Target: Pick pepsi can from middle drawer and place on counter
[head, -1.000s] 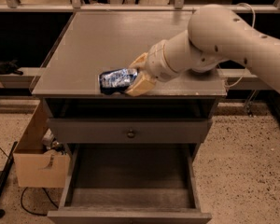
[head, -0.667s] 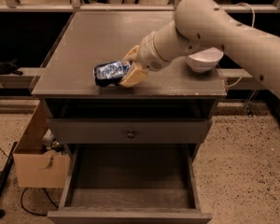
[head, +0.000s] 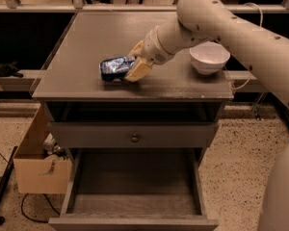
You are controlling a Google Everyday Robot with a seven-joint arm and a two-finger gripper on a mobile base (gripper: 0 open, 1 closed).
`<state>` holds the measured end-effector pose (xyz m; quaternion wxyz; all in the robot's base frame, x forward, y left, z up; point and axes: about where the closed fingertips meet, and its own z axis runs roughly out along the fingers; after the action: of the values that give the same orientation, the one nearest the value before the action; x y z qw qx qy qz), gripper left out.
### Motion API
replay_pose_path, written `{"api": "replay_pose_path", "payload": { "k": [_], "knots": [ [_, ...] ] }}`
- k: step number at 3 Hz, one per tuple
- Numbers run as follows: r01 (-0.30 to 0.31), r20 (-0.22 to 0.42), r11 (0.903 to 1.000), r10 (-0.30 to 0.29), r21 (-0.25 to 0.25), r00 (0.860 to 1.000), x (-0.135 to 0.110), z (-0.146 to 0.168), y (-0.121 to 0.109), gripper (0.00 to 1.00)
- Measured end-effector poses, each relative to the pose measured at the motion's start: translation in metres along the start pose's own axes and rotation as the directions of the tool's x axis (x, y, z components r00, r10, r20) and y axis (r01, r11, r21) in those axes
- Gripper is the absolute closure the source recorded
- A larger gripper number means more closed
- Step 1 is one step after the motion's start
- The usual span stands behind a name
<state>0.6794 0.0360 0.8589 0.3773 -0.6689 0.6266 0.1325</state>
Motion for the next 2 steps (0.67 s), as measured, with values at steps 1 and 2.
{"api": "replay_pose_path", "payload": {
  "k": [1,2],
  "knots": [
    [-0.032,-0.006,0.9993,0.032,-0.020,0.999,0.0147,0.0042,0.0010,1.00],
    [-0.032,-0.006,0.9993,0.032,-0.020,0.999,0.0149,0.0045,0.0011,0.82]
  ]
}}
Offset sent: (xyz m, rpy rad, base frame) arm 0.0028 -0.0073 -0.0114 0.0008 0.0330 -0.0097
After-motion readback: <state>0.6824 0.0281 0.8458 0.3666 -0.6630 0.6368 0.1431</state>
